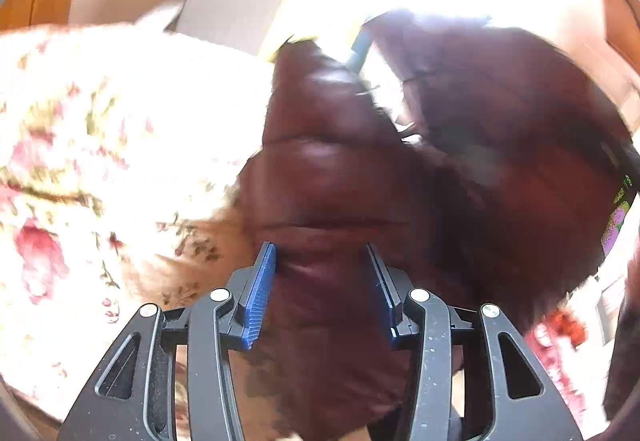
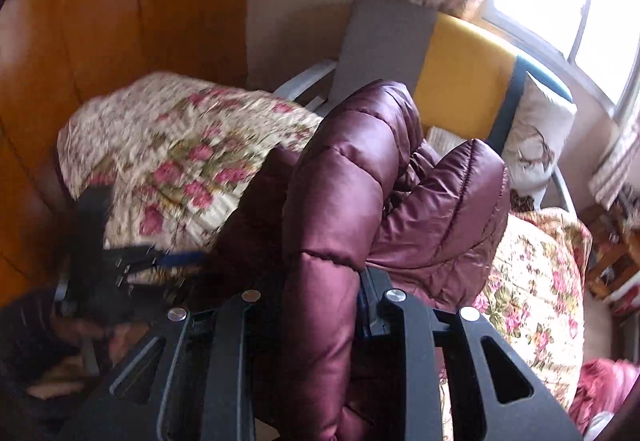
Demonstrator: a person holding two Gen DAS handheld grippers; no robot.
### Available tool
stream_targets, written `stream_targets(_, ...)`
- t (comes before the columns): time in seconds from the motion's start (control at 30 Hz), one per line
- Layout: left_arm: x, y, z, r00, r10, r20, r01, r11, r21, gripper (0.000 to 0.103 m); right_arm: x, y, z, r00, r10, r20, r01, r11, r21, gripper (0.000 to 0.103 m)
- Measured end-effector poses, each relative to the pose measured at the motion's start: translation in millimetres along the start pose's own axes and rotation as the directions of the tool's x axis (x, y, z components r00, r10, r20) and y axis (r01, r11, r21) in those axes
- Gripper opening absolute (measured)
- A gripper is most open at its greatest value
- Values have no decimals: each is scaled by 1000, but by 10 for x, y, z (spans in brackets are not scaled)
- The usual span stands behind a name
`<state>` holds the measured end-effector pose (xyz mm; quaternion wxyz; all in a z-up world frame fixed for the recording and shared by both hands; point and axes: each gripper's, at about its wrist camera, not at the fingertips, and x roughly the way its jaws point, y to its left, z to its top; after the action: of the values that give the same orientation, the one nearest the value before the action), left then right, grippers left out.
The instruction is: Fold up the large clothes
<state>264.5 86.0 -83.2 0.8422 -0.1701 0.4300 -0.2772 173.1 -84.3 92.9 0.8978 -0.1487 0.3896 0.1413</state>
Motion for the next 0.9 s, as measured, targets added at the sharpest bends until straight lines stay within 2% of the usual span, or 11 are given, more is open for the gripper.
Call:
stream_targets(0.13,238,182,64,999,-49,-24,47,997,-63,46,312,597,-186,998,-55,-33,50,987,-153,24)
stream_targets(0.17,249,260,94,996,-89,-17,87,989,-120,46,415,755,-259,996,-86,-26,79,977,-198,24)
stream_targets(0.2,223,333,117,993,-115,-1,113,980,-162,46,490,849,-314,995,-102,-22,95,970,-222,24)
stream_targets(0.33,-224,623,171,991,-81,110,105,967,-231,46,710,1203,-528,984,-174,30,174,924,-340,25)
stream_targets(0.4,-542,552,239,982,-72,172,100,982,-160,46,776,1340,-626,982,-181,48,185,900,-395,25)
stream_targets(0.47,-780,419,381,970,-115,212,133,988,-76,46,919,1534,-752,984,-173,44,174,872,-457,24)
stream_targets(0.57,-938,143,554,966,-154,206,141,987,76,48,1105,1739,-965,974,-210,81,221,819,-529,24)
stream_targets(0.73,-933,-409,752,968,-227,106,198,953,230,48,1039,1650,-969,976,-189,104,216,846,-488,24)
stream_targets(0.8,-704,-736,877,964,-264,27,245,926,288,49,960,1677,-1011,970,-202,136,243,832,-498,24)
stream_targets(0.87,-481,-942,965,961,-271,-49,272,912,306,63,902,1693,-1014,968,-203,147,249,834,-493,24)
stream_targets(0.9,-337,-1060,1005,961,-260,-90,275,908,317,65,872,1692,-1031,965,-207,161,260,830,-494,24)
